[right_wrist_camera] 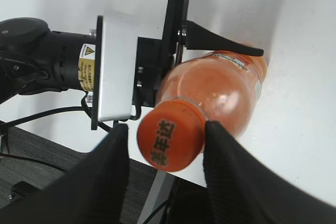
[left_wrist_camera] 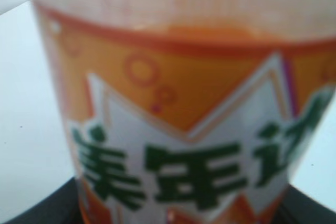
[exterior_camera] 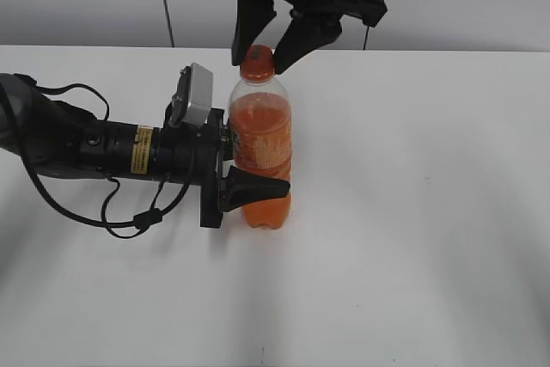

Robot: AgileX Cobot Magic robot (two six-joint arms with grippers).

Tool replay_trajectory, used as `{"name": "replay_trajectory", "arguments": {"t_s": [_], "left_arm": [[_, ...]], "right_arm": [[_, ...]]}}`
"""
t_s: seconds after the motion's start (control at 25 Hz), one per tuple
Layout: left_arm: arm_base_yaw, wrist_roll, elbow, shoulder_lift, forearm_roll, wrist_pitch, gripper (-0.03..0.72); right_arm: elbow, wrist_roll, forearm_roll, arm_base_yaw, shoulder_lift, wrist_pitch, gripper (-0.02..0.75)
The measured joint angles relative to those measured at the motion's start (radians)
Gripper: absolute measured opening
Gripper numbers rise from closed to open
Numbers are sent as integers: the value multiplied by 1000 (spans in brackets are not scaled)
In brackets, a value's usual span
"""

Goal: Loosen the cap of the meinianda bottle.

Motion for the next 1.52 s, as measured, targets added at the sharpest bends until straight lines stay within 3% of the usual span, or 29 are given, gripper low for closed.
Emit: {"name": "replay_trajectory", "arguments": {"t_s": [0.12, 0.4, 0.72, 1.0, 1.24, 1.52], "left_arm": [[0, 1, 0, 0, -1, 0, 413], [0, 1, 0, 0, -1, 0, 413], [0, 0, 0, 0, -1, 5, 413], [0, 0, 0, 0, -3, 7, 413], [0, -1, 0, 0, -5, 8, 413], [0, -2, 0, 0, -4, 8, 413]], "right_arm": [[-1, 0, -3, 0, 0, 2, 293], [-5, -1, -18, 1, 0, 2, 287], [-48, -2, -70, 3, 1, 4, 437], [-51, -9, -77, 5, 1, 4, 451], [-51, -9, -193, 65, 1, 4, 452], [-51, -6, -227, 73, 7, 4, 452]]}}
